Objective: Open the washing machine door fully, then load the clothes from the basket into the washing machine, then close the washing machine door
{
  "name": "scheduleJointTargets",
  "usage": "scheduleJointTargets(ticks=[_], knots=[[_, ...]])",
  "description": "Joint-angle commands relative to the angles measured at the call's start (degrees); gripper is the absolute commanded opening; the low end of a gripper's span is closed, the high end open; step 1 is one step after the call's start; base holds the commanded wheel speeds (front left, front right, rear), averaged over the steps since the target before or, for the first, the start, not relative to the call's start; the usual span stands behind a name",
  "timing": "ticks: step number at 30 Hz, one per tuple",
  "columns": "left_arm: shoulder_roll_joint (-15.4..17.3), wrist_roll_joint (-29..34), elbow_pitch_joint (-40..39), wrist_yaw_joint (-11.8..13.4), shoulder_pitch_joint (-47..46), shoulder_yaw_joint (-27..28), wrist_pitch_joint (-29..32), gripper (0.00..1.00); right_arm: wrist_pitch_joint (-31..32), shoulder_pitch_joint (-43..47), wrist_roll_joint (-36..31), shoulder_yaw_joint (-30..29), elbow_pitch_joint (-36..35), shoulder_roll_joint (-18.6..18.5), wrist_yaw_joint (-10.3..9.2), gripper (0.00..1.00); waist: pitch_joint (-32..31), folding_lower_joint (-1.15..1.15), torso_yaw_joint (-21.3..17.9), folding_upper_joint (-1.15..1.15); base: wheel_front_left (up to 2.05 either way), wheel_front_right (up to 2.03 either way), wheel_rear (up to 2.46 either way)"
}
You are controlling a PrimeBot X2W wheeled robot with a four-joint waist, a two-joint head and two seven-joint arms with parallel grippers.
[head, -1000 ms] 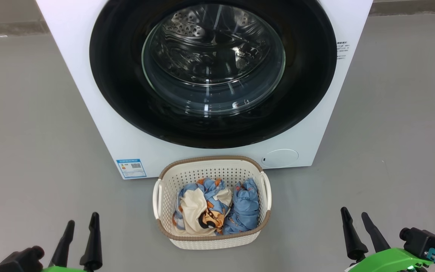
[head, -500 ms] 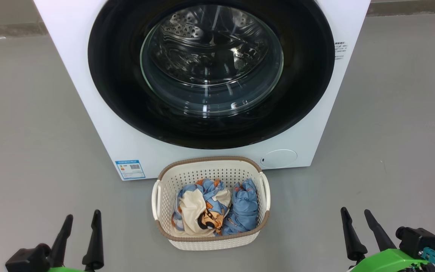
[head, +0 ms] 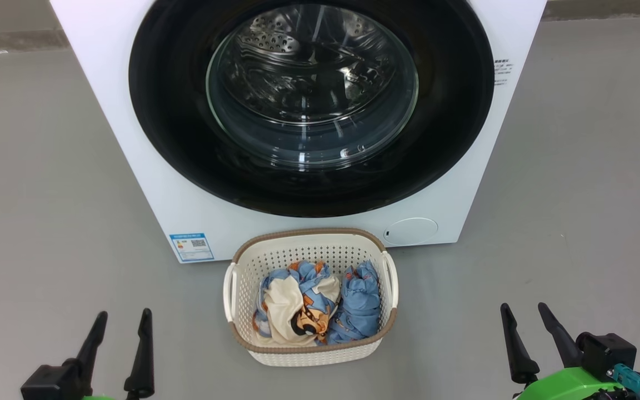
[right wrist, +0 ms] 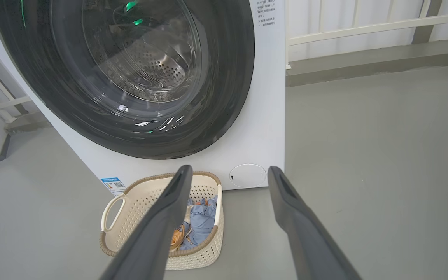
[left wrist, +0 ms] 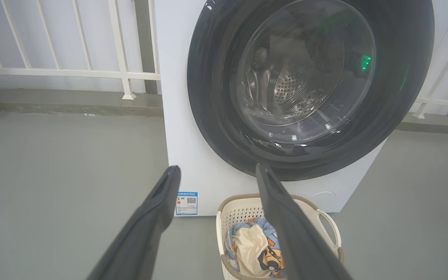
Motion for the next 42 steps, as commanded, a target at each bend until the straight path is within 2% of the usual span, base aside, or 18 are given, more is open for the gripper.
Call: scheduleJointTargets(ticks=[1,12,23,42], knots=[[1.33,0.57,-1.24,-0.14,-0.83,1.93,-0.78,1.0,-0.71,-1.94,-0.91,1.19,-1.49,-0.45,0.09,1.0,-0.05,0.0,-0.06,0.0,0.0,0.0,0.0],[2.11,-2.77,0.62,-0.14,-0.84,2.51,-0.78,1.0,-0.71,-1.59,-0.56,-0.54,-2.4,-0.3,0.09,1.0,0.15,0.0,-0.39,0.0,0.0,0.0,0.0],[2.04,-0.07,0.52,-0.14,-1.13,2.91,-0.78,1.0,-0.71,-1.62,-0.5,-0.58,-2.69,-0.18,0.09,1.0,0.38,0.0,-0.49,0.0,0.18,0.18,-0.36],[1.97,-0.56,0.34,-0.14,-1.78,2.87,-0.78,1.0,-0.71,-2.06,-0.62,-0.15,-3.03,-0.06,0.09,1.0,1.38,0.0,-0.45,0.0,1.08,1.08,-2.16]])
